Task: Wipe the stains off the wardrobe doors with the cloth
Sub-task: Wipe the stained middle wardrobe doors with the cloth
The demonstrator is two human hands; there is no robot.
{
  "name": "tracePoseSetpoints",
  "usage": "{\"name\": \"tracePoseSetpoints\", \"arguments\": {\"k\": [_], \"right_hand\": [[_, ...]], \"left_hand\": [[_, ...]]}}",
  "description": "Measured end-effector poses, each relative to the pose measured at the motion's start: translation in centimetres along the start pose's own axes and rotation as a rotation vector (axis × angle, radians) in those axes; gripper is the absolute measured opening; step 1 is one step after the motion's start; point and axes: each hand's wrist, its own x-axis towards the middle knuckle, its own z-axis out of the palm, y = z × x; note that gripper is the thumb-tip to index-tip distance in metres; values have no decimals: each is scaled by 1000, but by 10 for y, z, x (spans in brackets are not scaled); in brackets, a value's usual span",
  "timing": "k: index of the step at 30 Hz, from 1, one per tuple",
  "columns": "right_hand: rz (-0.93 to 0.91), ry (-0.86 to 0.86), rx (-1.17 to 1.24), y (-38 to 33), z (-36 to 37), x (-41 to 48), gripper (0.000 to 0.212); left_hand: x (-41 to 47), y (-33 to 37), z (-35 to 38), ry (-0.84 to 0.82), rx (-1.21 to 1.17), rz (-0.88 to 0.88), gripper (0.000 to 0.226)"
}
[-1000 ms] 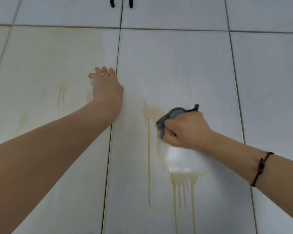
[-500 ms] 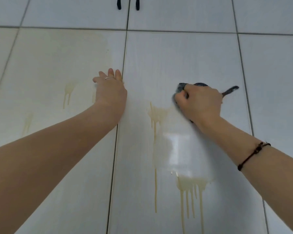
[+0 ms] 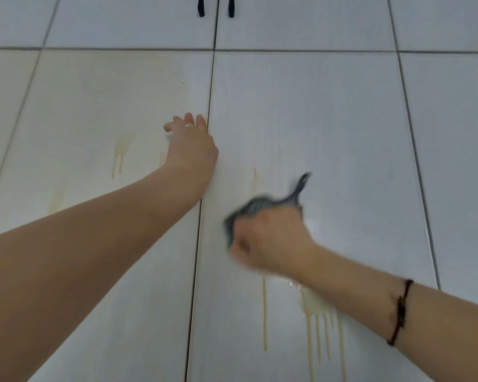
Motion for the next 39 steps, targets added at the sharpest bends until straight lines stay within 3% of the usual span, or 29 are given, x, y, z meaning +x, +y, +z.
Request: {"name": "tracePoseSetpoints", "arguments": {"k": [2,3,6,8,9,12,13,14,18,20,21,23,25,26,29,31,33,36,37,39], "right_hand": [[-169,-49,12,2,4,-9,25],[-94,-9,-23,17,-1,6,26],[390,96,-199,68,-23,64,31],[526,90,-187,65,-19,69,30],[483,108,-151,49,-12,58,30],[35,71,-28,-11,13,10,27],[-28,74,-38,-7,16,11,27],[15,102,-55,7,10,24,28],[617,169,-145,72,-18,82,31],[724,211,-107,55,-11,74,29],[632,221,-76,31,-1,61,28],[236,144,47,-23,17,29,26],[-1,117,10,-29,24,22,24],[24,126,-13,-17,17,38,24],[427,127,-131,29,0,95,24],[579,192,-92,28,8,108,21],[464,215,-45,-8,23,96,23],[55,85,-53,-37,35,72,27],[45,75,-75,-25,28,82,25],[228,127,-99,9,14,121,21]], "left_hand": [[-1,-2,2,-5,7,1,60],[0,-3,3,-9,1,1,60],[-1,-8,1,-3,-28,3,62],[-1,-12,-2,-12,-22,34,63],[-1,-14,-4,-21,-26,64,63],[1,-21,-8,-30,-15,142,61],[1,-23,-8,-34,-6,154,62],[0,-24,-9,-40,-9,166,62],[-9,-30,-9,-28,-69,176,68],[-11,-32,-5,11,-82,165,73],[-11,-32,-2,23,-77,169,73],[-10,-33,1,22,-87,182,73],[-7,-39,4,12,-151,176,76],[-7,-44,7,14,-189,172,78],[-5,-53,17,54,-222,198,84],[-4,-57,23,68,-220,208,88],[-3,-58,26,73,-265,214,89],[-5,-58,33,99,-344,219,90],[-6,-60,37,118,-365,221,89],[-8,-65,45,140,-400,245,88]]}}
